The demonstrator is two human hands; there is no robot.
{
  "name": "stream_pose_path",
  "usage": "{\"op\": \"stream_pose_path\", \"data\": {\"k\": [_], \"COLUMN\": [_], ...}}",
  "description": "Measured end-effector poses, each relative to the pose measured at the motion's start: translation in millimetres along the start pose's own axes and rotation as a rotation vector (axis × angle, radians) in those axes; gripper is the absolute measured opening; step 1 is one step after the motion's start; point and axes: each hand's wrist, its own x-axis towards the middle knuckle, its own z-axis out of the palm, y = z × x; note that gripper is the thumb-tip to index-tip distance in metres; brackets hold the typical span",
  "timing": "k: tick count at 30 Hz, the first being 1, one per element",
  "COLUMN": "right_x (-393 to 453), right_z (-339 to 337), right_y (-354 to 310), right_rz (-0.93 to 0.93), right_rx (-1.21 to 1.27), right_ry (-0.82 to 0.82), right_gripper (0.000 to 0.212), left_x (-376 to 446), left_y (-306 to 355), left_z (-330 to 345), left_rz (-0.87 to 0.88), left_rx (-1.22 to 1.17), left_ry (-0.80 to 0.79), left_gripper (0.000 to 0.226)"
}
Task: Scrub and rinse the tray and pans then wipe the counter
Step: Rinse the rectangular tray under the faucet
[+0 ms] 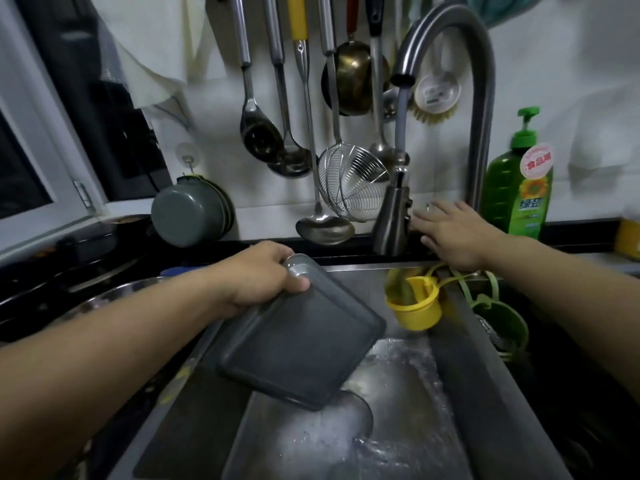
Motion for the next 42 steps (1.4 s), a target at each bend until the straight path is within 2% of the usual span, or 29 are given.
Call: {"op": "stream_pose_path", "data": {"k": [1, 3, 6, 8, 11, 14, 16, 18, 20, 22, 24, 26, 29, 32, 34, 39, 42], "right_x": [-11, -45, -100, -136, -175, -206, -225, -238, -253, -272, -286, -302, -332, -353, -363, -368, -365], "right_z": [-4, -6, -11, -12, -20, -26, -25, -25, -31, -37, -36, -35, -33, -25, -20, -18, -22], "right_y": [3, 9, 22, 36, 54, 65, 69, 67, 64, 72, 87, 107, 125, 134, 138, 142, 141], "right_rz": [0.003, 0.089, 0.350, 0.503, 0.608, 0.699, 0.731, 0.761, 0.734, 0.701, 0.722, 0.827, 0.972, 1.042, 1.084, 1.105, 1.092], "right_rx": [0.084, 0.231, 0.375, 0.449, 0.406, 0.365, 0.427, 0.438, 0.381, 0.314, 0.354, 0.451, 0.582, 0.708, 0.765, 0.858, 0.886], "right_ry": [0.116, 0.225, 0.183, 0.147, 0.192, 0.087, 0.029, 0.001, -0.019, 0.028, 0.046, 0.027, 0.131, 0.150, 0.134, 0.163, 0.171], "right_gripper": [0.046, 0.034, 0.003, 0.017, 0.029, 0.035, 0.043, 0.039, 0.025, 0.020, 0.016, 0.026, 0.024, 0.025, 0.028, 0.027, 0.029], "left_x": [0, -6, -22, -40, -59, -83, -99, -102, -99, -91, -81, -73, -61, -52, -48, -34, -34], "left_y": [-4, -10, -14, -12, -21, -23, -11, 1, 21, 51, 84, 122, 168, 197, 208, 204, 198], "left_z": [4, 12, 23, 31, 33, 42, 54, 69, 87, 111, 135, 168, 227, 282, 312, 354, 359], "left_rz": [-0.029, -0.126, -0.241, -0.297, -0.371, -0.420, -0.437, -0.456, -0.440, -0.399, -0.364, -0.352, -0.349, -0.322, -0.327, -0.364, -0.313], "left_rx": [0.013, 0.020, -0.151, -0.313, -0.569, -0.825, -0.998, -1.133, -1.189, -1.216, -1.249, -1.255, -1.293, -1.291, -1.296, -1.127, -0.827], "left_ry": [0.058, 0.152, 0.233, 0.304, 0.346, 0.323, 0.315, 0.325, 0.307, 0.255, 0.209, 0.149, 0.071, 0.038, 0.026, -0.076, -0.146], "left_gripper": [0.009, 0.020, 0.013, 0.006, 0.011, 0.018, 0.016, 0.015, 0.014, 0.011, 0.014, 0.017, 0.013, 0.039, 0.039, 0.041, 0.033]}}
